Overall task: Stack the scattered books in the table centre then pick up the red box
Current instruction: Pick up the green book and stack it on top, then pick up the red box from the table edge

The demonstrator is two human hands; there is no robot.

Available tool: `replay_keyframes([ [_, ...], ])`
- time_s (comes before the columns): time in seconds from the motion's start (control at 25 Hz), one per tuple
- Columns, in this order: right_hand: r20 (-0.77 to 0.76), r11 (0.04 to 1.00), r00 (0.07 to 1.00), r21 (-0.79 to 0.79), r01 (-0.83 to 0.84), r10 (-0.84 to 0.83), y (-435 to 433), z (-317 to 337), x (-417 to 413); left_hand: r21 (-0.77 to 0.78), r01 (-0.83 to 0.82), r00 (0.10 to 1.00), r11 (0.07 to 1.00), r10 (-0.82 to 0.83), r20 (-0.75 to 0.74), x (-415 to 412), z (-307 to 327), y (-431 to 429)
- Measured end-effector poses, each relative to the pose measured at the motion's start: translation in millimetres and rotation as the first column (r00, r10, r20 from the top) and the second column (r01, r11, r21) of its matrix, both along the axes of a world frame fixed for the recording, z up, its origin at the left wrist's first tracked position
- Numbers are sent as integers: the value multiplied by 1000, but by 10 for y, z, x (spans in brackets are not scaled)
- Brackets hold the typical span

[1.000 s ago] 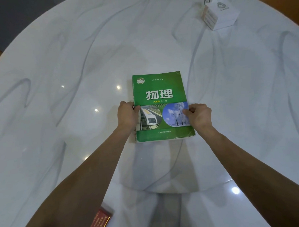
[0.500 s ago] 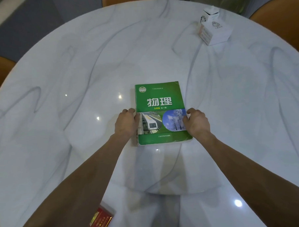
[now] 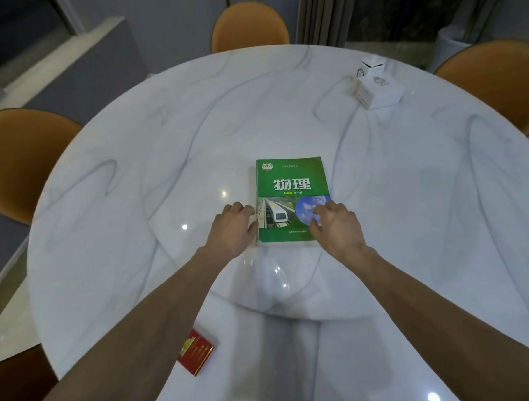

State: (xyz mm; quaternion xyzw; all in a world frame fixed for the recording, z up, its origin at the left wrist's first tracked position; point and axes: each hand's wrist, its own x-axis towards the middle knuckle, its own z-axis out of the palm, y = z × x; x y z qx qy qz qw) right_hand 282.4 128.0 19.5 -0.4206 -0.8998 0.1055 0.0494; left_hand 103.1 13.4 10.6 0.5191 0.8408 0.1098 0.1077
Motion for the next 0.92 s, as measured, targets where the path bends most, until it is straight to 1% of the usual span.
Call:
replay_keyframes([
  [0.12,50,998,997,-17,-62,63,-281,5,-13,-28,-15,1000,999,15,-19,88,12,-252],
  [0.32,66,987,986,-49,-151,154,-712,-44,-46,-70,-73,997,995,71,-33,233,-69,-746],
  [0.44,110,974,969,-65,-217,223,-944,-108,-82,-89,-114,993,989,112,-28,296,-149,-1036],
  [0.6,97,947,949,-152,-283,299,-1213,-210,-138,-111,-187,982,976,187,-10,385,-267,-1403],
  [0.8,77,878,905,-290,-381,418,-1532,-351,-319,-140,-314,949,939,313,-32,480,-469,-1812],
  [0.92,74,843,879,-330,-425,472,-1730,-437,-470,-127,-396,916,909,400,10,520,-574,-2026],
])
